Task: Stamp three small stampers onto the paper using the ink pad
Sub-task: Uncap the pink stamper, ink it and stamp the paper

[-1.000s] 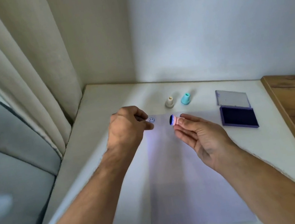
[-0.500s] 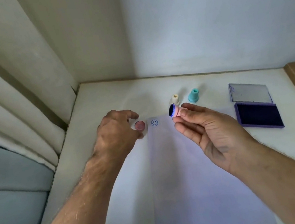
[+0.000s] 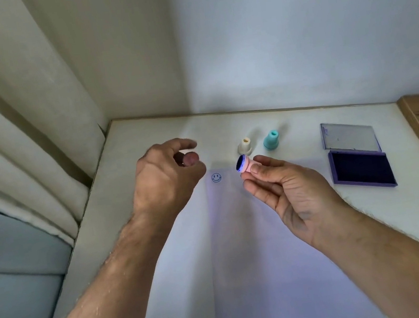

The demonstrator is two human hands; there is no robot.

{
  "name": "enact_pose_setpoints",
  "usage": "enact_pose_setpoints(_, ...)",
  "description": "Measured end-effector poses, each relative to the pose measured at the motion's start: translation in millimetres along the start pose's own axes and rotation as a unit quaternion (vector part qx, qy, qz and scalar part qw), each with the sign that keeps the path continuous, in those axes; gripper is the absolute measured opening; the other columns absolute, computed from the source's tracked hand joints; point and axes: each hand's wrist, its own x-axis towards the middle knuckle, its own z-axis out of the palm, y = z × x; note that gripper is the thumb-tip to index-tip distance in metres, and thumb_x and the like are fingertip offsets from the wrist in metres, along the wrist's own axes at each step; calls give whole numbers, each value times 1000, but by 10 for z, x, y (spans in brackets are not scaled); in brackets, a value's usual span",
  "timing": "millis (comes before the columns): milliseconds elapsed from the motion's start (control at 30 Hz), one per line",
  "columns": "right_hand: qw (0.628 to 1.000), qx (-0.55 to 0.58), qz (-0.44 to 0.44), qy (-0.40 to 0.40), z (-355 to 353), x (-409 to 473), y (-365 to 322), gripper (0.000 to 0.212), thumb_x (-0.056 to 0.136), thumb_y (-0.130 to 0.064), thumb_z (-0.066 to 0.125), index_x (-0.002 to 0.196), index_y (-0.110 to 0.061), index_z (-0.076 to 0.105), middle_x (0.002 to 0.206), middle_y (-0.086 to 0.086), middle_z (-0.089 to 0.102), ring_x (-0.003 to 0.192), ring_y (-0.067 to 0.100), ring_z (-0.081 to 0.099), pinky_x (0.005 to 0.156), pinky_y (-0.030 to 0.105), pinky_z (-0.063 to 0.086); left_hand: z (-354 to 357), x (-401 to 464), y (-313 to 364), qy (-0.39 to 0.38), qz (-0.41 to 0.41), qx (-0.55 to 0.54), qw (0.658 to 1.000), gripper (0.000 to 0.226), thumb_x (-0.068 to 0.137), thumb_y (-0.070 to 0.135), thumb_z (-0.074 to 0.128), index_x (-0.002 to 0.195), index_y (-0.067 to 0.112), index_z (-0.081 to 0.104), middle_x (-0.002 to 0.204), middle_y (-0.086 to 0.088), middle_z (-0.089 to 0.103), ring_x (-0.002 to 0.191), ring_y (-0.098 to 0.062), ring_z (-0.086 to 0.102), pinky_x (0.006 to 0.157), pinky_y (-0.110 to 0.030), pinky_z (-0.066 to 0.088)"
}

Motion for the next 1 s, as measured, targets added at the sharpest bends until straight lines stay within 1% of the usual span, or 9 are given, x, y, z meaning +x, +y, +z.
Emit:
enact_pose_setpoints(67, 1000, 3, -1, -1, 6, 5, -3, 14, 83, 8, 66, 95, 1, 67, 89, 15, 77, 77, 20, 76, 64, 28, 62, 3, -8, 38, -19, -11, -72, 997, 22, 77, 27, 67, 93, 40, 75, 70, 12, 71, 54, -2, 60, 46, -8, 43)
enact_pose_setpoints(167, 1000, 14, -5, -7, 22, 18, 0, 12, 84, 8, 65, 92, 0, 68, 89, 15, 77, 78, 20, 76, 67, 28, 62, 34, -26, 86, -77, -57, -213, 972, 18, 78, 20, 75, 92, 31, 79, 78, 7, 73, 69, -13, 67, 70, -24, 57)
enact_pose_setpoints(233, 999, 32, -13, -17, 29, 30, 11, 13, 83, 8, 65, 92, -1, 67, 88, 14, 77, 81, 20, 76, 70, 29, 62, 53, -31, 128, -105, -107, -340, 928, 17, 79, 8, 75, 92, 18, 78, 79, -2, 72, 70, -19, 67, 75, -30, 58)
enact_pose_setpoints(367, 997, 44, -42, -51, 52, 40, 28, 16, 81, 8, 66, 92, -3, 67, 88, 12, 77, 89, 22, 75, 72, 29, 61, 60, -26, 190, -123, -180, -516, 829, 7, 80, 0, 73, 87, 3, 73, 82, -11, 74, 77, -21, 74, 68, -22, 57)
enact_pose_setpoints(467, 991, -11, -119, -55, 67, 39, 21, 20, 80, 10, 68, 95, -4, 69, 89, 10, 77, 90, 23, 75, 74, 30, 60, 60, -37, 210, -136, -196, -550, 801, 4, 82, 6, 73, 81, 2, 74, 84, -11, 75, 79, -20, 74, 68, -22, 58)
enact_pose_setpoints(567, 968, -113, -218, -53, 68, 25, 17, 21, 80, 7, 71, 92, -11, 73, 89, 7, 76, 89, 22, 74, 78, 34, 60, 59, -58, 214, -164, -204, -547, 795, 15, 83, 13, 73, 70, 8, 78, 80, -7, 74, 75, -18, 73, 68, -25, 58)
enact_pose_setpoints(667, 940, -191, -279, -43, 57, 12, 21, 21, 78, -1, 73, 90, -19, 75, 89, 2, 75, 87, 20, 73, 85, 43, 59, 58, -75, 206, -188, -210, -549, 787, 11, 81, 14, 75, 72, 9, 79, 83, -7, 75, 78, -20, 73, 69, -28, 58)
enact_pose_setpoints(867, 918, -248, -308, -26, 60, 11, 37, 18, 73, -17, 77, 89, -24, 75, 90, -6, 76, 86, 13, 73, 89, 48, 57, 76, -82, 191, -206, -201, -549, 785, 7, 79, 12, 75, 76, 6, 77, 85, -9, 75, 80, -18, 74, 70, -26, 59)
enact_pose_setpoints(1000, 915, -256, -311, -21, 71, -2, 38, 19, 68, -28, 79, 87, -26, 75, 88, -7, 76, 83, 11, 73, 87, 45, 58, 70, -77, 183, -229, -185, -554, 779, 19, 72, 13, 77, 86, 0, 72, 86, -10, 75, 84, -17, 74, 73, -22, 58)
